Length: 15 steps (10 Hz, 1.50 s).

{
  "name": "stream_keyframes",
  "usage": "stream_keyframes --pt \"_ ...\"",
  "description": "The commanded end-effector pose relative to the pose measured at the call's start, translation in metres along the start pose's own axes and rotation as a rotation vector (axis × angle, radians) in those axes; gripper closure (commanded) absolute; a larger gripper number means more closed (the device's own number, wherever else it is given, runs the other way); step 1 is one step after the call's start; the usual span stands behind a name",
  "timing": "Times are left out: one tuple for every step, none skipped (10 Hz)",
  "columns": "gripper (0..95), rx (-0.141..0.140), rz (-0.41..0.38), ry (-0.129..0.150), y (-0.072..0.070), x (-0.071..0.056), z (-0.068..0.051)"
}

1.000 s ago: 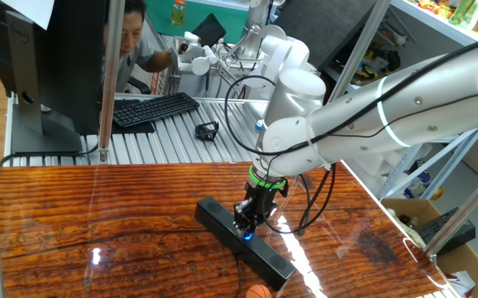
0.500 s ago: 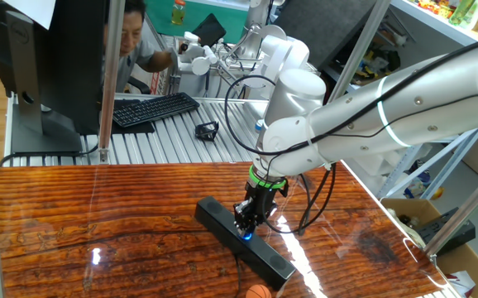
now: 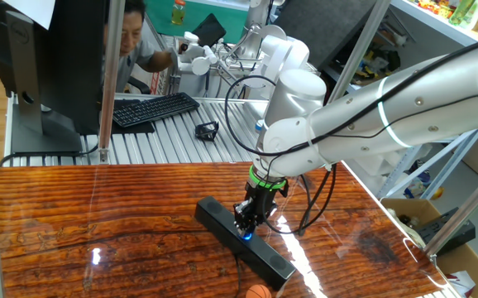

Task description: Turn the knob to increase the volume of the speaker

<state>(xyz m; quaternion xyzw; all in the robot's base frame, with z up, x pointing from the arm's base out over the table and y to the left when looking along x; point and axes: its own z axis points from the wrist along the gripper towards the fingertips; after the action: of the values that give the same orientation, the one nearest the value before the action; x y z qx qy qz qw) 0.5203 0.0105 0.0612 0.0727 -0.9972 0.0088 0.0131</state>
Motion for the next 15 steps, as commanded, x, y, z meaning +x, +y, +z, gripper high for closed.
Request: stream_keyframes --pt "95.0 -0.002 0.001 0.000 0.0004 0.0001 0.0002" --pt "95.0 -0.001 0.003 0.000 0.0004 0.0001 0.0002" --pt "95.0 -0.001 0.008 0.000 0.0004 0.0001 0.0002" --pt "95.0 -0.001 0.004 -0.002 0.0004 0.0001 0.0002" --pt "95.0 0.001 -0.013 -0.003 0.0004 0.0001 0.0002" --pt "95.0 0.001 -0.018 -0.002 0.0004 0.0001 0.0002" --pt "95.0 0.004 -0.048 -0.002 0.0004 0.0001 0.0000" --pt "95.0 0.004 -0.073 -0.001 0.0004 0.0001 0.0000" --pt "95.0 0.002 -0.088 0.009 0.0004 0.0001 0.0000" --pt "95.0 0.003 -0.090 0.011 0.0004 0.0001 0.0000" --pt "95.0 0.005 -0.082 0.006 0.0006 0.0000 -0.0001" --pt "95.0 0.008 -0.067 0.004 0.0006 0.0000 -0.0001" --pt "95.0 0.007 -0.057 0.004 0.0006 0.0000 -0.0001" --pt "95.0 0.005 -0.058 0.005 0.0006 0.0000 -0.0002" --pt "95.0 0.005 -0.059 0.004 0.0008 -0.0001 -0.0006"
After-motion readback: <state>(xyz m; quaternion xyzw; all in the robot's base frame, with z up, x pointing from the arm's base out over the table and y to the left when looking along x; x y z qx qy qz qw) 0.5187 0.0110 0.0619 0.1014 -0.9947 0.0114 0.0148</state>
